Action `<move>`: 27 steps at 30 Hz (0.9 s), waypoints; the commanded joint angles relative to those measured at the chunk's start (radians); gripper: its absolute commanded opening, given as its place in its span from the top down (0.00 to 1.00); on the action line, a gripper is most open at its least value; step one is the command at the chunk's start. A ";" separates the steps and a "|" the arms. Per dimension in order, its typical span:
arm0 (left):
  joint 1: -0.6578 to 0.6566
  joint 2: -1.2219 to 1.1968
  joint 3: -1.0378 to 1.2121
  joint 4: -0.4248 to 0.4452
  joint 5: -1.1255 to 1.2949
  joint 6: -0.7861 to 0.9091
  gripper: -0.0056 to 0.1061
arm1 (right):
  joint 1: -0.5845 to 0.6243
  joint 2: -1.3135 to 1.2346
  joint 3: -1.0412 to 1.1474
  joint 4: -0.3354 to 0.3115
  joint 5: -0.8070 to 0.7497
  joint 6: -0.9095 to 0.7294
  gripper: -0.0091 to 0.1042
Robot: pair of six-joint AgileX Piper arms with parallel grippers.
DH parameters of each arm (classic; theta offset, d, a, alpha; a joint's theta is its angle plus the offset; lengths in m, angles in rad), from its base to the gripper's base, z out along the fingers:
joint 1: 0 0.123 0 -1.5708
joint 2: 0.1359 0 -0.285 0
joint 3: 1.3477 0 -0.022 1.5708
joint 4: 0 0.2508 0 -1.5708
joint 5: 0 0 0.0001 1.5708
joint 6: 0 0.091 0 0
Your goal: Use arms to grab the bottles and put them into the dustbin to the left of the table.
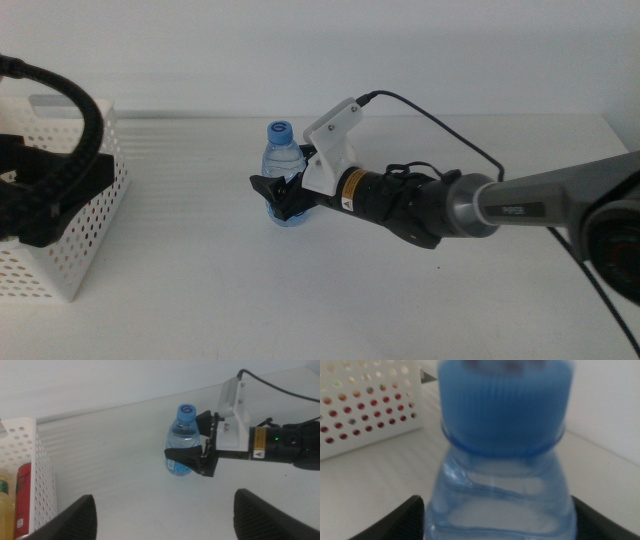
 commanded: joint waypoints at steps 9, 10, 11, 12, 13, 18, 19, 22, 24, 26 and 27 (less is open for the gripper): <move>-0.004 0.000 -0.025 -0.015 -0.070 -0.013 0.14 | -0.055 -0.375 0.312 -0.016 -0.095 -0.001 0.28; -0.004 0.000 -0.025 -0.015 -0.070 -0.013 0.14 | -0.064 -0.410 0.343 -0.021 -0.095 0.005 0.28; -0.004 0.000 -0.025 -0.015 -0.070 -0.013 0.14 | -0.073 -0.455 0.381 -0.028 -0.092 0.011 0.28; -0.004 0.000 -0.025 -0.015 -0.070 -0.013 0.14 | -0.081 -0.502 0.417 -0.032 -0.090 0.027 0.28; -0.004 0.000 -0.025 -0.015 -0.070 -0.013 0.14 | -0.084 -0.548 0.450 -0.033 -0.087 0.045 0.28; -0.004 0.000 -0.025 -0.015 -0.070 -0.013 0.14 | -0.079 -0.764 0.563 -0.086 0.028 0.115 0.28; -0.004 0.000 -0.025 -0.015 -0.070 -0.013 0.14 | -0.079 -0.798 0.576 -0.109 0.057 0.137 0.28; -0.004 0.000 -0.025 -0.015 -0.070 -0.013 0.14 | -0.079 -0.921 0.602 -0.204 0.180 0.246 0.28; -0.004 0.000 -0.025 -0.015 -0.070 -0.013 0.14 | -0.079 -1.000 0.611 -0.268 0.258 0.337 0.28; -0.004 0.000 -0.025 -0.015 -0.070 -0.013 0.14 | -0.079 -1.068 0.611 -0.294 0.337 0.414 0.28; -0.004 0.000 -0.025 -0.015 -0.070 -0.013 0.14 | -0.079 -1.105 0.609 -0.269 0.384 0.434 0.28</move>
